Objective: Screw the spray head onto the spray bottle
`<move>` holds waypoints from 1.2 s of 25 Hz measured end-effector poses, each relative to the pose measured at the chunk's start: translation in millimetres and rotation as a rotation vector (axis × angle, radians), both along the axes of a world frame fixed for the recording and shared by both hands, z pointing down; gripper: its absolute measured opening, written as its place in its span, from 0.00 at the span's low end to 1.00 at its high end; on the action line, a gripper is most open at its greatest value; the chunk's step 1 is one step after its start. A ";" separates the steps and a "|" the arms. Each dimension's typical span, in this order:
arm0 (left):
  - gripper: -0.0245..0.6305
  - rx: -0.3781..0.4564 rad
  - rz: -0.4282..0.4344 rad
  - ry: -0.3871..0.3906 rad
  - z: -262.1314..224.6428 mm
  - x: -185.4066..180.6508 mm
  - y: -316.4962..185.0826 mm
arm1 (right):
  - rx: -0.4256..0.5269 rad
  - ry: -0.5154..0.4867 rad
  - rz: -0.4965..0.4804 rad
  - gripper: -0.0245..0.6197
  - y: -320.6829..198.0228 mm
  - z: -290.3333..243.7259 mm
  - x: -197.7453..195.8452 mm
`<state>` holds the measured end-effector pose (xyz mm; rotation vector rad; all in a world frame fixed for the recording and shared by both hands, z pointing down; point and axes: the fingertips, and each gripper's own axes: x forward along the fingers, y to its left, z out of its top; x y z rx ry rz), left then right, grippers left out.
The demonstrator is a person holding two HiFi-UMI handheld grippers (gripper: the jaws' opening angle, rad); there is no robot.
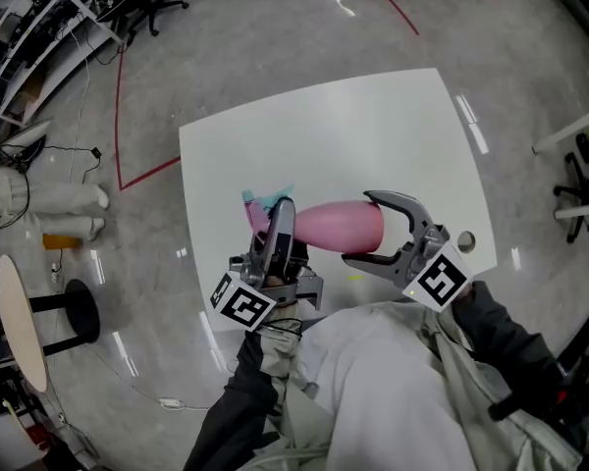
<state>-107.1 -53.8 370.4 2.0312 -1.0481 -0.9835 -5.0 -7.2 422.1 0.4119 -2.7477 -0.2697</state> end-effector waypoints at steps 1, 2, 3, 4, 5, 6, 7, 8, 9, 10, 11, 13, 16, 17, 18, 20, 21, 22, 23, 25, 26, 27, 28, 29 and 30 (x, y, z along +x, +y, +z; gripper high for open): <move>0.19 0.017 -0.023 -0.088 0.4 1.4 -1.7 | 0.053 0.015 0.035 0.67 -2.8 7.4 5.0; 0.19 0.033 -0.056 -0.194 1.2 1.7 -5.0 | 0.087 0.015 0.074 0.66 -7.0 15.2 12.9; 0.19 0.052 -0.088 -0.317 2.6 2.5 -9.6 | 0.082 -0.014 0.121 0.66 -12.5 22.9 23.4; 0.19 0.076 -0.106 -0.467 5.5 7.1 -15.1 | 0.022 -0.075 0.180 0.66 -19.3 30.8 36.2; 0.19 0.112 -0.099 -0.648 10.9 17.8 -21.2 | -0.081 -0.154 0.248 0.66 -27.0 39.4 50.2; 0.19 0.156 -0.069 -0.848 19.5 33.9 -27.4 | -0.189 -0.225 0.311 0.66 -34.8 48.0 63.5; 0.19 0.204 -0.024 -1.032 31.0 52.2 -33.0 | -0.277 -0.282 0.361 0.66 -41.6 55.3 74.0; 0.19 0.243 0.030 -1.163 44.7 69.5 -37.7 | -0.334 -0.321 0.399 0.66 -46.6 60.9 81.0; 0.19 0.267 0.085 -1.230 59.2 83.7 -41.8 | -0.363 -0.340 0.423 0.66 -49.9 65.3 84.7; 0.19 0.276 0.134 -1.244 72.5 94.4 -45.8 | -0.370 -0.341 0.437 0.66 -51.8 68.5 85.8; 0.19 0.275 0.172 -1.232 83.6 101.6 -50.2 | -0.365 -0.332 0.442 0.66 -52.6 71.0 85.4; 0.20 0.262 0.216 -1.218 102.7 109.4 -58.5 | -0.355 -0.314 0.442 0.66 -52.1 75.3 84.2; 0.20 0.253 0.239 -1.243 131.2 117.8 -63.9 | -0.371 -0.321 0.458 0.66 -50.3 78.7 90.7; 0.24 0.253 0.254 -1.244 137.5 120.6 -63.6 | -0.378 -0.324 0.466 0.66 -50.0 80.1 93.5; 0.41 0.253 0.276 -1.243 141.7 123.4 -62.3 | -0.385 -0.324 0.471 0.66 -49.6 82.5 96.1; 0.51 0.255 0.301 -1.240 147.1 126.2 -58.9 | -0.394 -0.322 0.476 0.66 -48.8 87.6 100.6; 0.52 0.252 0.293 -1.236 148.1 125.0 -57.6 | -0.398 -0.323 0.478 0.66 -48.7 88.9 102.7; 0.52 0.244 0.275 -1.224 147.1 122.1 -56.7 | -0.401 -0.323 0.481 0.66 -48.9 89.4 104.7; 0.52 0.234 0.251 -1.204 144.5 117.4 -55.6 | -0.404 -0.324 0.485 0.66 -49.3 89.8 106.5; 0.52 0.210 0.203 -1.159 137.2 103.1 -50.6 | -0.413 -0.327 0.491 0.66 -49.9 91.8 108.0; 0.52 0.193 0.181 -1.140 134.0 93.6 -45.5 | -0.421 -0.330 0.494 0.66 -49.7 93.0 107.5; 0.52 0.171 0.157 -1.122 132.1 82.7 -38.3 | -0.432 -0.334 0.497 0.66 -49.1 94.3 106.1; 0.52 0.139 0.130 -1.106 132.1 70.7 -28.9 | -0.449 -0.338 0.496 0.66 -47.6 96.4 104.0; 0.52 0.098 0.103 -1.091 134.3 58.6 -18.0 | -0.469 -0.342 0.489 0.66 -45.3 99.6 101.4; 0.52 0.052 0.075 -1.075 138.1 47.8 -6.4 | -0.492 -0.342 0.478 0.66 -42.4 103.7 98.9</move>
